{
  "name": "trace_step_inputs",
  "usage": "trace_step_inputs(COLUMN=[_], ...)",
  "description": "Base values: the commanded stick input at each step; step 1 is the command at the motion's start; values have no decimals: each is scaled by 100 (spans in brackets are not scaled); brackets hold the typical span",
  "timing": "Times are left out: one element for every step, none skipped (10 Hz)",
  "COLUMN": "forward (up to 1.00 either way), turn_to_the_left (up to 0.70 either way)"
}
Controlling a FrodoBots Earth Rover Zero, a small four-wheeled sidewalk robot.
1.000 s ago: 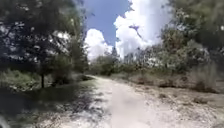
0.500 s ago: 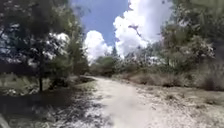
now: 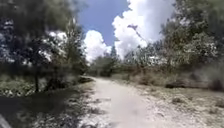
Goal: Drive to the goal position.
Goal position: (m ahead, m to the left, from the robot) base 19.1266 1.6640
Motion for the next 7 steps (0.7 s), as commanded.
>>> trace_step_inputs(forward=[50,50,50,50,50,50,50], turn_to_the_left=[0,0,0,0,0,0,0])
